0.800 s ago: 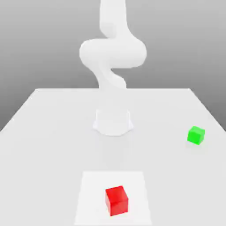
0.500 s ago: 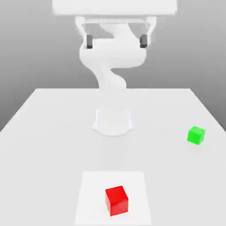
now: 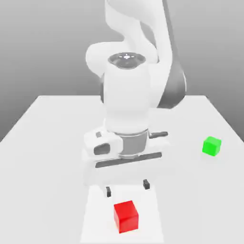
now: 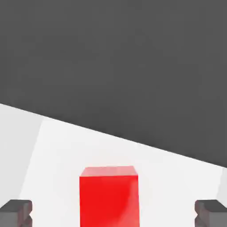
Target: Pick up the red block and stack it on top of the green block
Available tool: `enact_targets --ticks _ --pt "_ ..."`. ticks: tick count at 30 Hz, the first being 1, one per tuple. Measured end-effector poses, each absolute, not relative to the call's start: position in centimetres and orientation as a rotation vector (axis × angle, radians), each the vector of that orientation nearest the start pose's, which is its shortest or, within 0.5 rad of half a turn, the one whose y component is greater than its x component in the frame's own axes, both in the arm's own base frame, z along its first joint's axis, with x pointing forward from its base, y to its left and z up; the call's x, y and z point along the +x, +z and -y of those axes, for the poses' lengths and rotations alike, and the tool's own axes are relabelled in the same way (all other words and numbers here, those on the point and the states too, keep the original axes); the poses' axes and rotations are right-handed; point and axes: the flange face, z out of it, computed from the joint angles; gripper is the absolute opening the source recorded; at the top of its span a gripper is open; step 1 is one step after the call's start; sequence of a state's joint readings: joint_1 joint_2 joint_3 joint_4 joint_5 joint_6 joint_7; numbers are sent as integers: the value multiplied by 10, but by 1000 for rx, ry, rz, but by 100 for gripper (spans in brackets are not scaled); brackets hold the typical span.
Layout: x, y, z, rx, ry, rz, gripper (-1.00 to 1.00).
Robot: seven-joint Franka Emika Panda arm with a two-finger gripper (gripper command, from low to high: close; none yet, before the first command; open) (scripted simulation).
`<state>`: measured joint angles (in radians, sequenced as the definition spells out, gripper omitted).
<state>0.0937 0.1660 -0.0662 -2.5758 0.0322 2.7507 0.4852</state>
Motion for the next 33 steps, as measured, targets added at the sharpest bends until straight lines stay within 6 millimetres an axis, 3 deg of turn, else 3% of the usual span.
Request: enact_targets --ticks 4,5,12,17,19,21,23,26,29,33 --pt "446 154 -10 -3051 -1 -752 0" --pt "445 147 -10 -3051 0 -751 -100" --pt "445 148 -10 -3051 1 -750 -100" --pt "445 199 -10 -3051 1 -750 -100" --pt "436 211 -50 -3059 7 -656 -100" --pt "418 218 -107 -3075 17 -501 -100" --pt "386 225 -173 -3090 27 -306 -100" --pt "329 233 -243 -3097 40 -69 -100" --pt "268 239 -290 -3098 45 130 -100" --pt "187 245 -327 -3094 35 364 -100"
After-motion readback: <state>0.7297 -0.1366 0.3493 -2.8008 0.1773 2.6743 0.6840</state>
